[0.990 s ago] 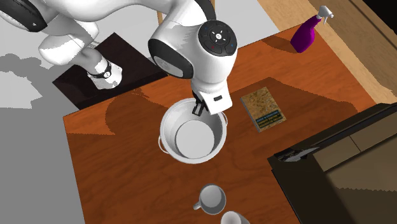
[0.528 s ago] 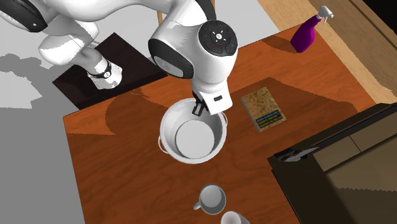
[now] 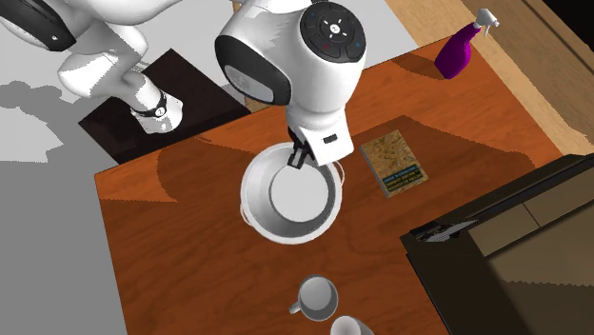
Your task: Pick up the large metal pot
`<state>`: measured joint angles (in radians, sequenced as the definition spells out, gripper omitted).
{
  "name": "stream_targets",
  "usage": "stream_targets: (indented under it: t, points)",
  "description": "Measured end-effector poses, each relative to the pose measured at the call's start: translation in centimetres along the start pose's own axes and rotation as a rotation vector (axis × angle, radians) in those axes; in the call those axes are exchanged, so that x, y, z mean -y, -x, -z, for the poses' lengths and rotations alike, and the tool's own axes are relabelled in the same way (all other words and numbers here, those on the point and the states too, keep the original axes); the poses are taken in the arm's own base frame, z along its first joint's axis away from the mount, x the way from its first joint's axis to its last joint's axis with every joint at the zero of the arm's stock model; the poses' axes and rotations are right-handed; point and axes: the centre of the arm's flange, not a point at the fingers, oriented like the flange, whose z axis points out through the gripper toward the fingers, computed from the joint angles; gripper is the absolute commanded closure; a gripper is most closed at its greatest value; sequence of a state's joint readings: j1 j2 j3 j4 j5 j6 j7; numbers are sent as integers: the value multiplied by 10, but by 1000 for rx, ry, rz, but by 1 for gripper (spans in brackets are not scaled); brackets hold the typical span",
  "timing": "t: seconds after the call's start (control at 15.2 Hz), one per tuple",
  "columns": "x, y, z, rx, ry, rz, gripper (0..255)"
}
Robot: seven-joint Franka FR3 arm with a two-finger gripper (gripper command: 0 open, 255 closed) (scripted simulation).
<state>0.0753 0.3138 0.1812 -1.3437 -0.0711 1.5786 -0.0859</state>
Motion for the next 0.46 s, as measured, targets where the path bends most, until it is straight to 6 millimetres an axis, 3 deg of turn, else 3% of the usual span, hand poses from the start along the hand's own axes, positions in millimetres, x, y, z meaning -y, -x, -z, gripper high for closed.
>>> stream_targets:
  t: [0.46]
  points:
    - [0,4,36,0,-1,1,255]
